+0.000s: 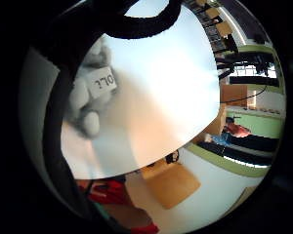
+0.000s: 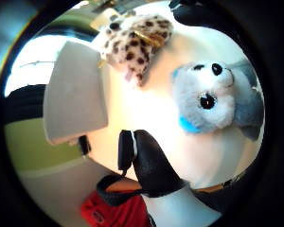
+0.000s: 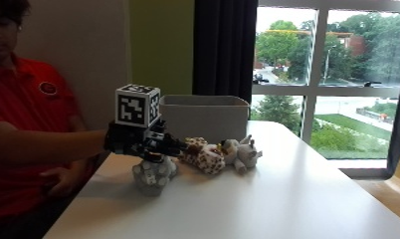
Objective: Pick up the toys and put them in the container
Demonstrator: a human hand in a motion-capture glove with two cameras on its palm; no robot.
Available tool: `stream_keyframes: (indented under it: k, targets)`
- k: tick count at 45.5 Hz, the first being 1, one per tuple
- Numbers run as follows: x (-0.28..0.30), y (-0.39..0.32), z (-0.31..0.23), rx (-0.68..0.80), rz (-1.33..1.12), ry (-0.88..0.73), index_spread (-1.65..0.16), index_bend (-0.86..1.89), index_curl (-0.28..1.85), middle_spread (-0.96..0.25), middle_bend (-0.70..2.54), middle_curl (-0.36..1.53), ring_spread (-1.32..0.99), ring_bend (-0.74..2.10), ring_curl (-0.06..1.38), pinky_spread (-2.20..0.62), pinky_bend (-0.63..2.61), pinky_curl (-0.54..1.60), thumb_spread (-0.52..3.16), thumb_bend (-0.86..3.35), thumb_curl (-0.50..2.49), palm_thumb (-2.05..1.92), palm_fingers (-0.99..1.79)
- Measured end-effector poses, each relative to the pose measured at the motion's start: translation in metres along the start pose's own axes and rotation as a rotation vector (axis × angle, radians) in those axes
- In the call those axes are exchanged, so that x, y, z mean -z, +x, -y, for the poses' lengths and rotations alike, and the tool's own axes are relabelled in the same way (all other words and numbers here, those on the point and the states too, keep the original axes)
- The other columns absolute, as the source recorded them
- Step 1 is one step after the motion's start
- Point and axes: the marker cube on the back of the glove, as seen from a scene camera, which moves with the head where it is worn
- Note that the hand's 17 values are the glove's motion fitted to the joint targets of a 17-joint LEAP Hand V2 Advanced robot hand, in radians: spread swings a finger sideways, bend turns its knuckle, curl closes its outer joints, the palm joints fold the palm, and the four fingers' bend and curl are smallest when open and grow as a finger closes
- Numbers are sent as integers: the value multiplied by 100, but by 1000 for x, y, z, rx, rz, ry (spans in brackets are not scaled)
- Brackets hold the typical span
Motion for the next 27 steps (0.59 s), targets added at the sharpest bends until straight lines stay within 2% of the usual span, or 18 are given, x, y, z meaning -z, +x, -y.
stream_keyframes:
  k: [9,21,27]
  targets:
    - [-13,8,5,33,-5,-7,-36,28,28,-8,15,19,-7,17,10,5,63,28,109,-4,17,-4,-7]
    - [-37,19,21,-14,-57,-88,-38,18,29,-7,11,18,-4,14,9,11,98,37,104,-5,21,-4,-8]
    - [-47,19,29,-20,-74,-125,-41,25,32,-7,10,17,-2,21,10,10,112,41,102,-3,23,-2,4]
